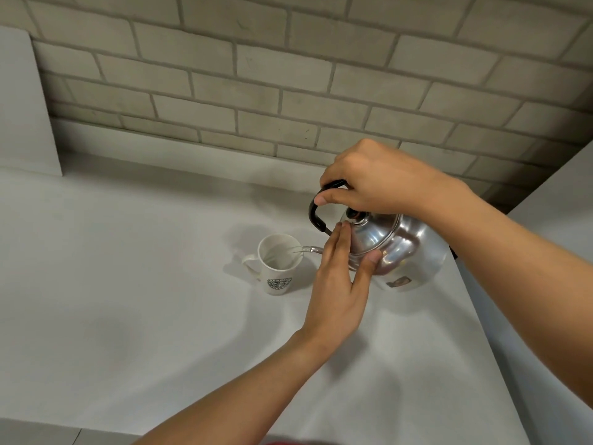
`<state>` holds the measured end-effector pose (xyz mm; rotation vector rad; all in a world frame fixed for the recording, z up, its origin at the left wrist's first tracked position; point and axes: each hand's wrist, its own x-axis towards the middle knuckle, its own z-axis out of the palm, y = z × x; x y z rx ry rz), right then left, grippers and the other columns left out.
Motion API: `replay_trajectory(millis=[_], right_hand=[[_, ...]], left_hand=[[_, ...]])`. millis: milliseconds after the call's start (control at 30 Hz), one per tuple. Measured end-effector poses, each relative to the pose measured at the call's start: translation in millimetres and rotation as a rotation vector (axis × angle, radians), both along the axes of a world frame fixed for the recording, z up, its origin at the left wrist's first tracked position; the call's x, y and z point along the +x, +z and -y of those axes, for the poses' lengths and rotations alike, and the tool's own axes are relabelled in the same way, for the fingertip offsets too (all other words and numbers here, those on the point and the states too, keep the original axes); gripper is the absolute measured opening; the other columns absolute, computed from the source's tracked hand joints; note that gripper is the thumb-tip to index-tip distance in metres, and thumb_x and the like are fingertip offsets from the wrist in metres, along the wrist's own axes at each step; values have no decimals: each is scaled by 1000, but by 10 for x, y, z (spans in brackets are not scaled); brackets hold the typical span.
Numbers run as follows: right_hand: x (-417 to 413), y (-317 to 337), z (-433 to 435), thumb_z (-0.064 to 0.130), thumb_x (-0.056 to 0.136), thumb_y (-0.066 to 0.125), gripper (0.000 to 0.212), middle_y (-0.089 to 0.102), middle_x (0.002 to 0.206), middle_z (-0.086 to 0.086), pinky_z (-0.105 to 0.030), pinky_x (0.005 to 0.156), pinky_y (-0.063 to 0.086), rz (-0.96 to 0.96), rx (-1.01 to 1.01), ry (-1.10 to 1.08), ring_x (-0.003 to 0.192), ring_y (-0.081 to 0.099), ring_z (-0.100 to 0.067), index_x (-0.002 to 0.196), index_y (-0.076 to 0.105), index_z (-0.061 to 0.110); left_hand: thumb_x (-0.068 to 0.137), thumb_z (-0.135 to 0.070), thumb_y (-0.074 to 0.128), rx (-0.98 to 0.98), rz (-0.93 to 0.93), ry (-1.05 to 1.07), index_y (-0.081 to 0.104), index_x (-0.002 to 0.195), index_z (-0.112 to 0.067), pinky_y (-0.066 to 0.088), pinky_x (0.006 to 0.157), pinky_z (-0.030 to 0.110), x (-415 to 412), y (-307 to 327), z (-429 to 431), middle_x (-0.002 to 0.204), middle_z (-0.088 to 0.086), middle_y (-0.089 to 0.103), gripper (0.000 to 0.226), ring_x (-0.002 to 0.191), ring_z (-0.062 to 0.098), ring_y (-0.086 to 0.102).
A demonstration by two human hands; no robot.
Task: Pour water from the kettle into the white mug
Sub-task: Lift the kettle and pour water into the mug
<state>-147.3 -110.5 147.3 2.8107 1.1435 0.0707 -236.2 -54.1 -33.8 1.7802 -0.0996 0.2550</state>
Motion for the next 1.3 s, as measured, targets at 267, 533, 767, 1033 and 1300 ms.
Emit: replay_trajectory(millis=[267,533,767,1033,1300], right_hand=[[-32,44,-13,61,97,59,44,74,89,-8,-49,75,59,6,-35,-18,88,69,-31,109,79,24],[-34,103,4,59,97,61,42,73,87,-9,-48,71,59,40,-50,-6,85,69,-34,105,79,22],[-26,149,-10,61,97,59,45,72,91,-10,-48,74,59,59,-87,-23,89,69,-38,104,79,21],[-26,169,-53,58,97,61,42,64,89,-6,-45,72,57,59,-116,-27,92,68,-38,104,78,20],[-20,183,-108,57,97,62,41,68,95,-8,-44,73,57,58,-143,-25,94,68,-38,106,78,20]], left_hand=[[104,-57,47,-38,20,-4,31,161,-25,33,119,31,-2,42,44,161,-3,42,67,150,7,36],[101,-63,46,-63,24,17,33,160,-26,35,119,38,25,72,102,157,1,46,70,149,11,38],[97,-70,44,-97,25,32,31,161,-28,31,120,25,29,124,130,162,-9,40,77,150,0,32],[95,-74,42,-130,20,34,32,161,-30,34,121,32,28,139,148,160,-11,43,79,148,-1,35],[99,-62,48,-151,21,45,34,160,-27,33,119,23,36,157,134,160,-11,44,72,147,-3,35]])
